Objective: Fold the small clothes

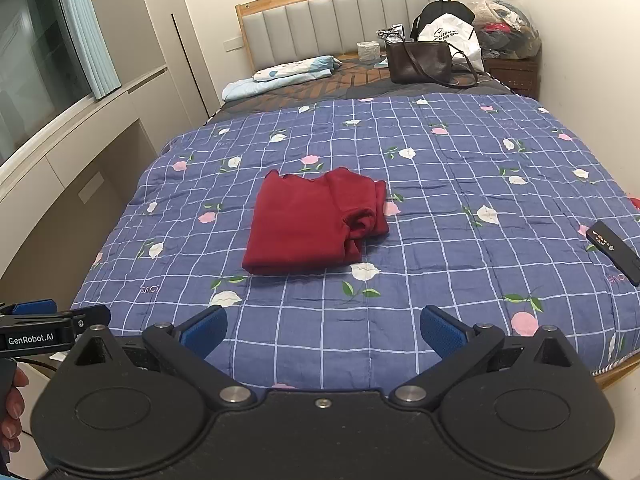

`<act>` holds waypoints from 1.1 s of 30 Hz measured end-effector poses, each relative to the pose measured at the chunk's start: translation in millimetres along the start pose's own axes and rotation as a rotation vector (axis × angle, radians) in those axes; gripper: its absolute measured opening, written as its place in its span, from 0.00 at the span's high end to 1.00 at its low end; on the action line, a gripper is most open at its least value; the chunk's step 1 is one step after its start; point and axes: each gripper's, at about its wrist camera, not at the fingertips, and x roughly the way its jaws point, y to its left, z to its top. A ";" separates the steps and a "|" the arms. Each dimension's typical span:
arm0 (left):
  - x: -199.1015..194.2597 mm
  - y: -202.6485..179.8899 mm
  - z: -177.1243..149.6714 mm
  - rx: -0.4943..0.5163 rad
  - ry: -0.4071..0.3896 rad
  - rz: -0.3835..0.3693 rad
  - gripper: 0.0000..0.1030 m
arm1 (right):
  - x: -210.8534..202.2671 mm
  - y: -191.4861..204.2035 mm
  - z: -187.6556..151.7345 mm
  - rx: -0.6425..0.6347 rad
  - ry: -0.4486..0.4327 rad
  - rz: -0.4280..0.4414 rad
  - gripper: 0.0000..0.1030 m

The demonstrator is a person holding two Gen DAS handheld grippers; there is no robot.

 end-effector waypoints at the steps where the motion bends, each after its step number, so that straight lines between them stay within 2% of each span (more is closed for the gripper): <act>1: -0.1 0.0 0.1 0.000 0.000 -0.001 0.00 | -0.5 -0.4 0.4 0.000 -0.001 0.000 0.01; 33: 2.6 3.5 1.8 -0.002 0.005 0.003 0.00 | 0.1 0.3 1.7 0.001 0.000 0.000 0.01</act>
